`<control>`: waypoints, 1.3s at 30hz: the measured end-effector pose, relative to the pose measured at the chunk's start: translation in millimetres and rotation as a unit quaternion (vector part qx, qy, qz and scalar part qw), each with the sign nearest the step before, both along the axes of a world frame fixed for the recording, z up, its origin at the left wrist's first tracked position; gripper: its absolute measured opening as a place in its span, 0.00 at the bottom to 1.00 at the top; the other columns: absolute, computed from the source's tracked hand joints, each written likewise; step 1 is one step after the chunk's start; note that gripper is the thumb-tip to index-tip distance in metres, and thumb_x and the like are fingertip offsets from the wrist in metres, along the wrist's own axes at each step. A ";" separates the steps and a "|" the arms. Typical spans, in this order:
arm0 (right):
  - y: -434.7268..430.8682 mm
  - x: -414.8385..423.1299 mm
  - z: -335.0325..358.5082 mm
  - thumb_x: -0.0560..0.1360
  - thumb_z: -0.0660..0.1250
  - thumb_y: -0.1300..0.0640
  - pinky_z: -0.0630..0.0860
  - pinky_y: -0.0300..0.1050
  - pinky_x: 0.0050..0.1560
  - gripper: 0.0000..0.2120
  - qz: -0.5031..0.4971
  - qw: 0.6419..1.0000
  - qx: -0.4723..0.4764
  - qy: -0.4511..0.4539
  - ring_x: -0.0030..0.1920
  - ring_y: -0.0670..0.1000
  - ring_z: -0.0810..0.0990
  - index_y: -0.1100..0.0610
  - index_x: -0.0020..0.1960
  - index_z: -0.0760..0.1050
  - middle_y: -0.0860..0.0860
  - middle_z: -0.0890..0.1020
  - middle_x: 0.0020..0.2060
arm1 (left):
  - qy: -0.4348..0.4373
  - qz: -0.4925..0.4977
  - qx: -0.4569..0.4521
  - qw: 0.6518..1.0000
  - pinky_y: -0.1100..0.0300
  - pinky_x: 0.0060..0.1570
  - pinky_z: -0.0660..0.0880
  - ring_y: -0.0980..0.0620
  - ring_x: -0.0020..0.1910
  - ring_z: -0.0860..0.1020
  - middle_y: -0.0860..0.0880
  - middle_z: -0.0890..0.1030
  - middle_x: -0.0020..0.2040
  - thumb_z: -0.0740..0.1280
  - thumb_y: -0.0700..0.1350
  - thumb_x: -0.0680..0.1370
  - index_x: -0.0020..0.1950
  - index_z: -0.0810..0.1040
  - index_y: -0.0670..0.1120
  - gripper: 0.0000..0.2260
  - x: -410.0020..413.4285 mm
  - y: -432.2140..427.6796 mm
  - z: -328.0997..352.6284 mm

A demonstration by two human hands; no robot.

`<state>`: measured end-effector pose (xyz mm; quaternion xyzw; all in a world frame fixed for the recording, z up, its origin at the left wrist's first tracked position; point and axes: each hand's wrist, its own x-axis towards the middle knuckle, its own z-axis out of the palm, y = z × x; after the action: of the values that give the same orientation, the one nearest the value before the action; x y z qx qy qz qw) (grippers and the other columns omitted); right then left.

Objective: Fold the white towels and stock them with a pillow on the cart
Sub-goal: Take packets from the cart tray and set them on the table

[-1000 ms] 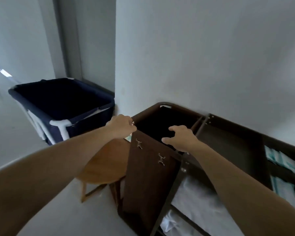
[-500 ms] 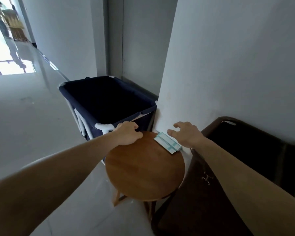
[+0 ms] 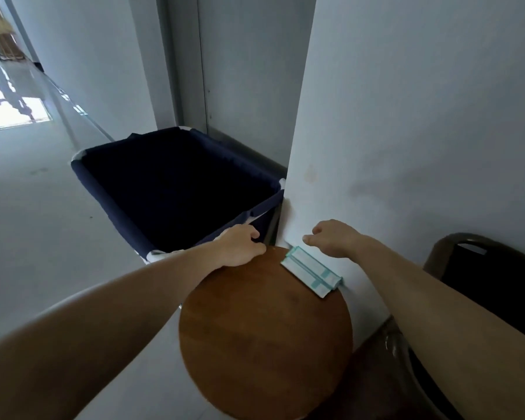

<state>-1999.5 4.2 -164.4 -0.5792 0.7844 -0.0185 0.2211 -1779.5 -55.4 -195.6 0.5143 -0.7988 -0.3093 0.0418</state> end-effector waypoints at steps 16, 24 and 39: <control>-103.5 -54.7 -205.3 0.79 0.64 0.45 0.74 0.45 0.54 0.21 -0.224 0.963 0.133 -0.066 0.59 0.60 0.79 0.60 0.62 0.77 0.61 0.79 0.62 | -0.026 -0.108 0.171 0.979 0.56 0.60 0.71 0.45 0.63 0.76 0.43 0.79 0.64 0.65 0.48 0.81 0.66 0.77 0.44 0.16 -95.0 -175.4 -181.0; -113.8 -88.9 -317.9 0.81 0.62 0.45 0.74 0.48 0.62 0.23 -0.271 0.944 0.162 -0.096 0.64 0.60 0.76 0.59 0.69 0.72 0.59 0.75 0.67 | -0.025 -0.063 0.254 0.965 0.59 0.47 0.73 0.48 0.54 0.79 0.47 0.82 0.54 0.68 0.48 0.79 0.58 0.81 0.42 0.12 -133.9 -185.8 -273.8; -147.4 -140.3 -425.6 0.73 0.70 0.46 0.70 0.50 0.58 0.22 -0.197 0.974 0.098 0.059 0.60 0.58 0.74 0.54 0.63 0.73 0.56 0.76 0.59 | 0.023 0.064 0.328 0.942 0.52 0.54 0.74 0.40 0.55 0.79 0.36 0.81 0.55 0.68 0.43 0.79 0.57 0.80 0.35 0.12 -211.8 -190.5 -392.2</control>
<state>-2139.8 -143.2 -590.0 -0.3892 0.8925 0.0496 0.2223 -1991.3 -245.9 -587.8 0.5426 -0.6172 -0.5625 -0.0913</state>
